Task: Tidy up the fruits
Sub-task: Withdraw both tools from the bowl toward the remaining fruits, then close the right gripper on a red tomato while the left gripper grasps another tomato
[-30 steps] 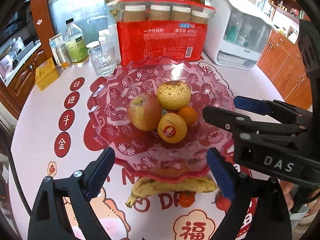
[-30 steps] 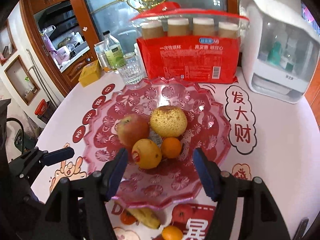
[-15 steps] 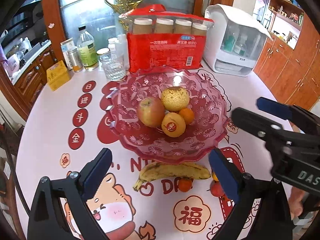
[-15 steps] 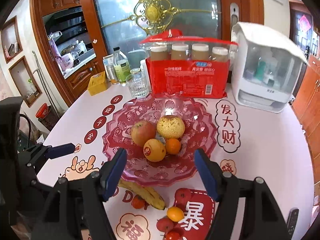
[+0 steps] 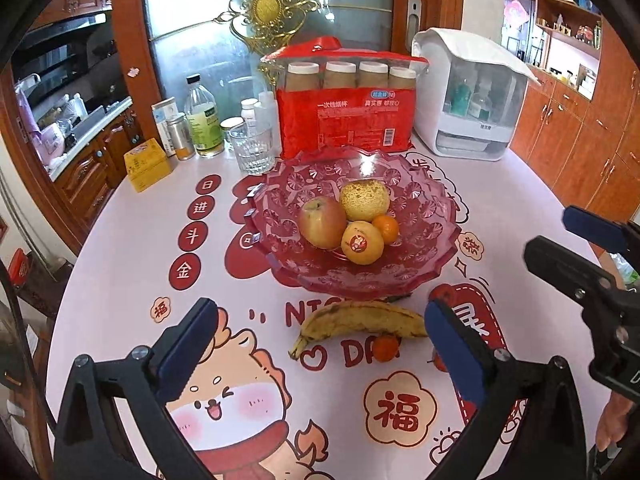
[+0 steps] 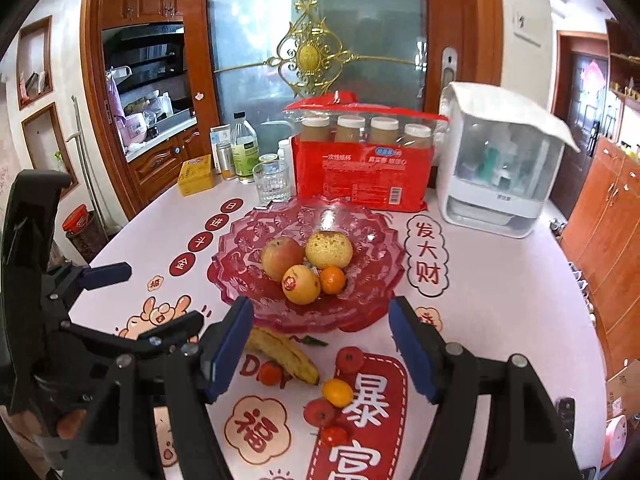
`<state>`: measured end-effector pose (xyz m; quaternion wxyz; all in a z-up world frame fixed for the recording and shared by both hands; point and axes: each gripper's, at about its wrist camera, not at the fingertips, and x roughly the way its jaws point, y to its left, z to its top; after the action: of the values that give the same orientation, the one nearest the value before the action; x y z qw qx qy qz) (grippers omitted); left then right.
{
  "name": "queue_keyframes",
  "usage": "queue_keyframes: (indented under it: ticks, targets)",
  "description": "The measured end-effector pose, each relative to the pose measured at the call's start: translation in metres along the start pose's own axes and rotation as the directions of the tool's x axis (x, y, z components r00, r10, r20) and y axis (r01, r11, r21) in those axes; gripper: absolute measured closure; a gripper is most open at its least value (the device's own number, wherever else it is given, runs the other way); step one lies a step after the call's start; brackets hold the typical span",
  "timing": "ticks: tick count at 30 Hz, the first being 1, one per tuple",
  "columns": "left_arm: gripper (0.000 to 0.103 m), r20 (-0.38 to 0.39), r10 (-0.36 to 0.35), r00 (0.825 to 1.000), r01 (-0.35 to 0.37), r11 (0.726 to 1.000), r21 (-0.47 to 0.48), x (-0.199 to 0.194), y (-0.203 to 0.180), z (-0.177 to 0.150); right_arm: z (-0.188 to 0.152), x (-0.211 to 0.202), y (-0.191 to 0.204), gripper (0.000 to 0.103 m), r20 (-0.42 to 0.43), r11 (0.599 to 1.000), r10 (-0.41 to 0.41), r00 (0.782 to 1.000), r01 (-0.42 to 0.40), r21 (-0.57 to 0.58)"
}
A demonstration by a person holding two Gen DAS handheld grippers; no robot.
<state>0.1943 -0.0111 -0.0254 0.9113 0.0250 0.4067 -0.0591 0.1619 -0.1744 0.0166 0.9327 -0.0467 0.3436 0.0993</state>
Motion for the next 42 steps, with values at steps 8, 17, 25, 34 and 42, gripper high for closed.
queue_keyframes:
  ticks: [8,17,25,34,42]
  targets:
    - [0.001,0.021,0.036,0.999,-0.035,0.999,-0.019,0.0,-0.001,-0.025,-0.032,-0.009,-0.006,0.033,0.015,0.999,-0.043,0.999,0.043,0.033]
    - [0.001,-0.025,0.062,0.998,-0.063,0.998,-0.026,0.028,0.002,-0.047,-0.064,0.002,-0.01,0.033,-0.008,0.996,-0.065,0.998,0.065,0.063]
    - [0.001,-0.04,0.033,0.999,-0.035,0.997,-0.068,0.045,0.022,-0.049,-0.085,0.026,-0.018,0.033,-0.078,0.994,-0.05,0.996,0.057,0.09]
    - [0.001,-0.049,-0.037,0.998,0.036,0.999,-0.037,0.059,0.023,-0.052,-0.114,0.052,-0.02,0.033,-0.154,0.997,-0.025,0.988,0.036,0.066]
    - [0.003,-0.069,-0.074,0.995,0.077,0.996,0.042,0.071,-0.005,-0.063,-0.138,0.074,-0.016,0.042,-0.209,0.999,0.002,0.978,0.007,0.041]
